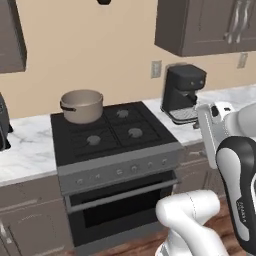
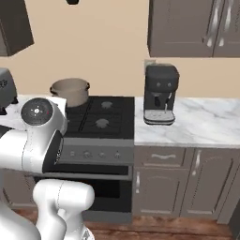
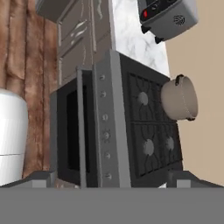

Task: Move the pot and pan from the stove into the sink.

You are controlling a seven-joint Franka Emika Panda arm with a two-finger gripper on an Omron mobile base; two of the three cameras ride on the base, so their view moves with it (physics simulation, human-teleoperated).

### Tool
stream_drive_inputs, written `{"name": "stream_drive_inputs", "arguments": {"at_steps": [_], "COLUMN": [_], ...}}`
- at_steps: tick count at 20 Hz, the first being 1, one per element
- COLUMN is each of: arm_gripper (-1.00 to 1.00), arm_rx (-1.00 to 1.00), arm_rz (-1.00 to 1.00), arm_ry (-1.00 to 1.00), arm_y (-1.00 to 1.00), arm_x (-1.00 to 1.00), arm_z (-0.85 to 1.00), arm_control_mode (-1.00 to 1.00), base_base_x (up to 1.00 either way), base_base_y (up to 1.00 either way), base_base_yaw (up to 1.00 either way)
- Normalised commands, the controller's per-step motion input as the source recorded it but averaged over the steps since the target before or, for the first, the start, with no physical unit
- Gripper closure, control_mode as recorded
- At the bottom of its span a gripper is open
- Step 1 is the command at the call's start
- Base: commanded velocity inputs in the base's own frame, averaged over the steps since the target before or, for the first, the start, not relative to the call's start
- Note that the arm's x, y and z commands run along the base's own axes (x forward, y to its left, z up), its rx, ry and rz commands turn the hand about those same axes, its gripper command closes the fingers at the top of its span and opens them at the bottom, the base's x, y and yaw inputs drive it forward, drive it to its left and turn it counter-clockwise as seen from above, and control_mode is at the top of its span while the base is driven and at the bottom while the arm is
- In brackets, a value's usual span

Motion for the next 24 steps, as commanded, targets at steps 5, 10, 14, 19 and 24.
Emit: {"name": "stream_drive_inputs", "arguments": {"at_steps": [5, 10, 14, 19, 24], "arm_gripper": [-1.00, -1.00, -1.00, -1.00, -1.00], "arm_rx": [0.00, 0.00, 0.00, 0.00, 0.00], "arm_rz": [0.00, 0.00, 0.00, 0.00, 0.00], "arm_ry": [0.00, 0.00, 0.00, 0.00, 0.00], "arm_y": [0.00, 0.00, 0.00, 0.00, 0.00], "arm_x": [0.00, 0.00, 0.00, 0.00, 0.00], "arm_z": [0.00, 0.00, 0.00, 0.00, 0.00], "arm_control_mode": [1.00, 1.00, 1.00, 1.00, 1.00], "base_base_x": [-0.04, -0.01, 0.00, 0.01, 0.00], "base_base_y": [0.00, 0.00, 0.00, 0.44, 0.67], "base_base_yaw": [0.38, 0.32, 0.04, -0.03, -0.03]}}
